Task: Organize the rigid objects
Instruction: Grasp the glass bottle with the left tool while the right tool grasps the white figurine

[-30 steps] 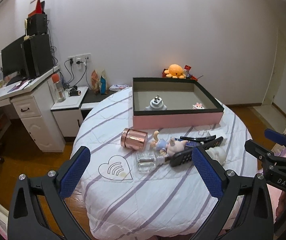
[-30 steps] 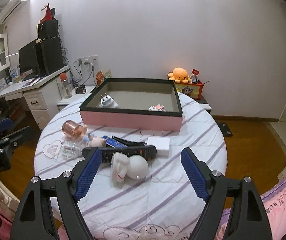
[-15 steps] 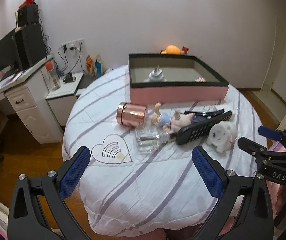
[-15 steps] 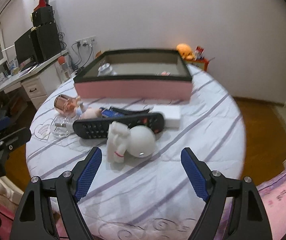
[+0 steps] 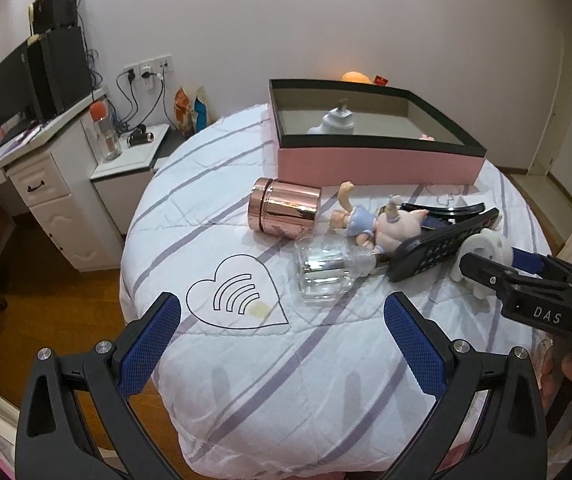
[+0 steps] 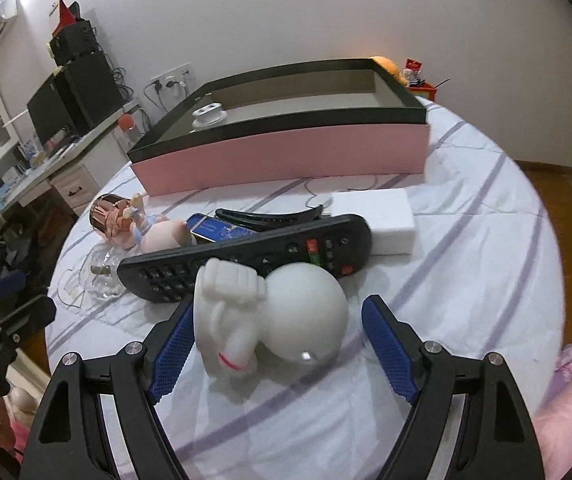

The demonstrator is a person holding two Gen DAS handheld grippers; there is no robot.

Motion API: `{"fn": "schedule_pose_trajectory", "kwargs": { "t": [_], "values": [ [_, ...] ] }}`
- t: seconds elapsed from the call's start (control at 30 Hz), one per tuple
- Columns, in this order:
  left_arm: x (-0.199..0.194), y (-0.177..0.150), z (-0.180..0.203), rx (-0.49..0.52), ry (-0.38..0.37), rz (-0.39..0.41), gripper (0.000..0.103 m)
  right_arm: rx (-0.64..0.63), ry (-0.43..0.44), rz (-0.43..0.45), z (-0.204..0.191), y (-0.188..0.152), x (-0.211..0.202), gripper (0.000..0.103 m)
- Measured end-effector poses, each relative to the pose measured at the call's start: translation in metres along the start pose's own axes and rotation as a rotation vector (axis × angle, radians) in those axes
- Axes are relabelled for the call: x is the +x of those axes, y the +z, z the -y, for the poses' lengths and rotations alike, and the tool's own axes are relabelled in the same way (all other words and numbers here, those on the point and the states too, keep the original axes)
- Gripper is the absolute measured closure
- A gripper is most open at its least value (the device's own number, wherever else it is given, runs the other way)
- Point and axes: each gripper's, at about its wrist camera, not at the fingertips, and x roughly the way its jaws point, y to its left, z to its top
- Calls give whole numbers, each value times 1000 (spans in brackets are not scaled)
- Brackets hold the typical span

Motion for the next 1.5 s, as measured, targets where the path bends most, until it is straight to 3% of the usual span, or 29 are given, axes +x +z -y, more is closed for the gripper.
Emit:
{"fn": "schedule_pose_trajectory", "kwargs": {
  "t": [0.1, 0.13, 0.17, 0.8, 0.9, 1.0, 1.03, 1.2, 1.5],
  "values": [
    [7, -1, -7, -14, -7, -14, 0, -13, 22, 6, 2, 0, 5, 22],
    [9, -1, -10, -20, -5, -18, 0, -16, 30, 10, 2, 0, 5, 30],
    [12, -1, -12, -29, 0, -22, 0, -16, 55, 5, 4, -1, 6, 33],
    [66, 15, 15, 1, -32, -81, 1, -36, 72, -22, 9, 5, 6, 33],
    [70, 17, 16, 7, -74, -83, 8, -40, 73, -27, 9, 5, 7, 32],
    [71, 18, 15, 9, -110, -83, 31, -41, 74, -29, 9, 5, 7, 32],
    [70, 18, 15, 10, -108, -81, 44, -40, 75, -29, 10, 5, 7, 32],
    [67, 17, 4, -3, -131, -90, 44, -36, 71, -26, 10, 4, 6, 32],
    [48, -2, -10, -1, -105, -106, 44, -54, 41, -25, 7, 1, -3, 33]
  ]
}}
